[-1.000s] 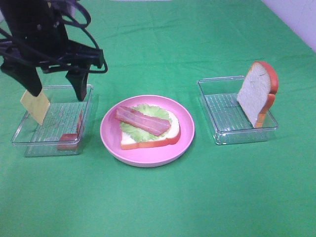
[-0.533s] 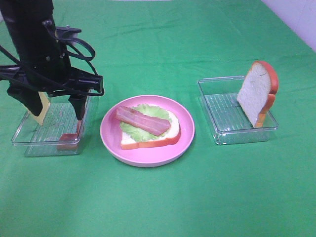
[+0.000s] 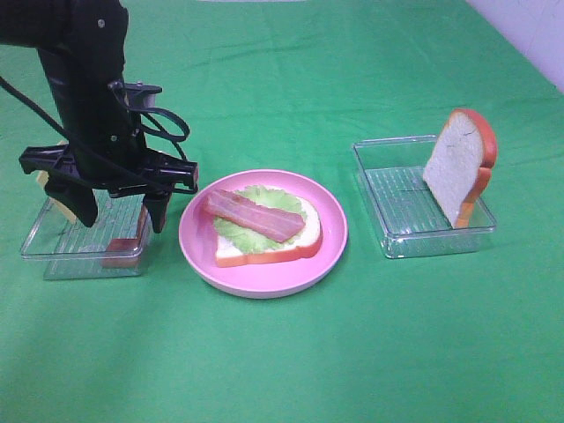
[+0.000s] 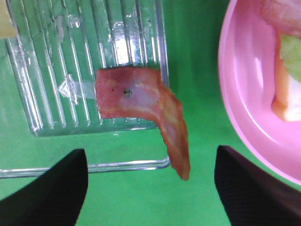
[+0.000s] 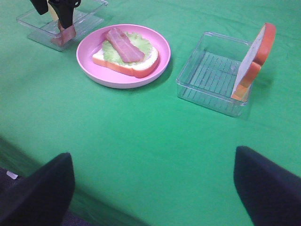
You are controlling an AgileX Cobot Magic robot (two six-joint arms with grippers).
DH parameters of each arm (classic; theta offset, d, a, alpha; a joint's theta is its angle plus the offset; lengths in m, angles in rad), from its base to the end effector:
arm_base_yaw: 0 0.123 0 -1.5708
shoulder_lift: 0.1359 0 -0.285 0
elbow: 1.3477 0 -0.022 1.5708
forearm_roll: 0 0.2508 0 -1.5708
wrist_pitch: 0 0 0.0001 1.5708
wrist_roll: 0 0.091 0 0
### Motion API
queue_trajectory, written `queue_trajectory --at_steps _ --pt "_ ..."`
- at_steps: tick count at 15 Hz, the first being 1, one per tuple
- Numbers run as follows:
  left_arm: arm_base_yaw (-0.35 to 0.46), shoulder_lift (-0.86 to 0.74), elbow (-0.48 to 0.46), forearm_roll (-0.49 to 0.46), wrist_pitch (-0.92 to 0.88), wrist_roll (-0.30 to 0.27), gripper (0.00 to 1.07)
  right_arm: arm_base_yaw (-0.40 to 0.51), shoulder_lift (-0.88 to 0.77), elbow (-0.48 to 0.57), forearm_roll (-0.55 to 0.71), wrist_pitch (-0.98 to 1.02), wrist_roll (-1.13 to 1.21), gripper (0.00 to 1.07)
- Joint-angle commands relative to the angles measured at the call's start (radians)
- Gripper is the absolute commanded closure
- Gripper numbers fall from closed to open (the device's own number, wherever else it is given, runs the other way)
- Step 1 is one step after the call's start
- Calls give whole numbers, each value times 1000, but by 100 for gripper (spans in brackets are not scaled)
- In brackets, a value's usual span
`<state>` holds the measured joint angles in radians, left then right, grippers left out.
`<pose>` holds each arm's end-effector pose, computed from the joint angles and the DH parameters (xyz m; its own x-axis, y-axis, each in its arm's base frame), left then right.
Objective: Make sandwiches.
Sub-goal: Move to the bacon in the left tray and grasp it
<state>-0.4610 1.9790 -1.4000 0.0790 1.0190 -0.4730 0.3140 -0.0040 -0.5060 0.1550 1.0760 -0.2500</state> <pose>0.3471 -0.1655 0.1772 -0.9961 0.0288 -0.0838 0.0259 0.9990 0.0353 -0.0108 0.0095 0.2785 -0.3535 -0.2971 -0.8870 -0.4904 0.8663 -0.0947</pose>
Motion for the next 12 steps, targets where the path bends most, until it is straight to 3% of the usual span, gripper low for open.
queue_trajectory --at_steps 1,5,6,9,12 --pt "4 16 9 -6 -3 -1 45 -3 -23 2 -2 -6 -8 23" --pt "4 16 9 -6 -25 2 57 -3 -23 2 -2 -6 -8 23" --pt "4 16 9 -6 -30 2 66 -3 -23 2 -2 -6 -8 23" --pt "4 16 9 -6 -30 3 79 -3 -23 2 -2 -6 -8 23" --pt "4 16 9 -6 -30 4 87 -3 -23 2 -2 -6 -8 23"
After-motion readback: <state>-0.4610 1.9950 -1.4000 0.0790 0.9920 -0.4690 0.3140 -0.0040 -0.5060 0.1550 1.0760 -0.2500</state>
